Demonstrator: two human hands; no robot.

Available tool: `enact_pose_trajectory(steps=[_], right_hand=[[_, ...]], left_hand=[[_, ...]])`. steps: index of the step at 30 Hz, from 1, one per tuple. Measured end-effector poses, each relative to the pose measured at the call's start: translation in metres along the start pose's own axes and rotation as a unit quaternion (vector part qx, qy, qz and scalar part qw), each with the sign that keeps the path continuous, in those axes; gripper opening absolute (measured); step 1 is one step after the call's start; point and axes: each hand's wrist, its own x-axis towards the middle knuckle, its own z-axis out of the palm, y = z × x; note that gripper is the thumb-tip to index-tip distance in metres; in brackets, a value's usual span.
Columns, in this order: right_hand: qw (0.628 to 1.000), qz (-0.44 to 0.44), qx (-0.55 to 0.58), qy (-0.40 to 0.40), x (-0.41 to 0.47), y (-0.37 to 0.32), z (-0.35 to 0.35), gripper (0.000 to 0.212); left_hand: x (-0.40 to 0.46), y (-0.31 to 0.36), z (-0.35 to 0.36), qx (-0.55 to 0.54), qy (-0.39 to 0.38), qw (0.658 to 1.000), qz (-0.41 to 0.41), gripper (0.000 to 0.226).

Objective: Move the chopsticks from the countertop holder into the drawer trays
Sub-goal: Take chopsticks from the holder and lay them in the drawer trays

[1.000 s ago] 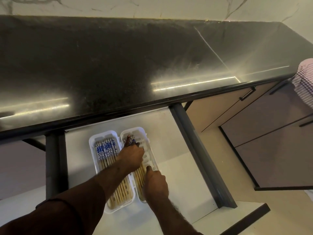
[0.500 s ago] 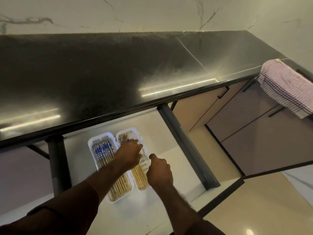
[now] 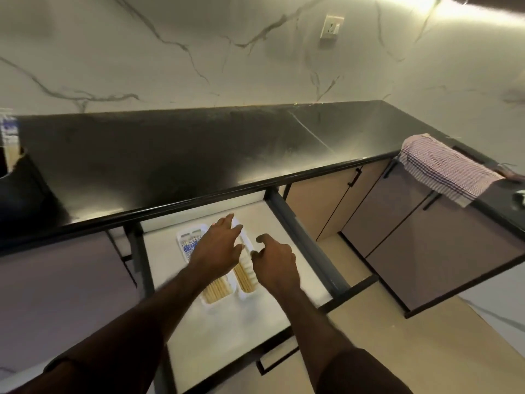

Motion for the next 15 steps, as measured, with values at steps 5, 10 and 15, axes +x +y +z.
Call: enact_pose_trajectory(steps=[5,10,15], right_hand=[[0.998,-0.039,0.026,0.030,-0.044,-0.036,-0.029,0.038],[0.995,-0.071,0.055,0.052,-0.071,-0.088,-0.042,0.038],[0.987,-0.126,0.074,0.063,-0.089,-0.165,-0.021,0.033]], left_hand=[[-0.062,0.003,-0.046,-0.020,0.037,0.999,-0.021,0.057],[-0.110,-0.026,-0.092,-0.027,0.095,0.995,-0.001,0.057],[-0.148,-0.083,-0.140,-0.040,0.148,0.988,-0.016,0.058]])
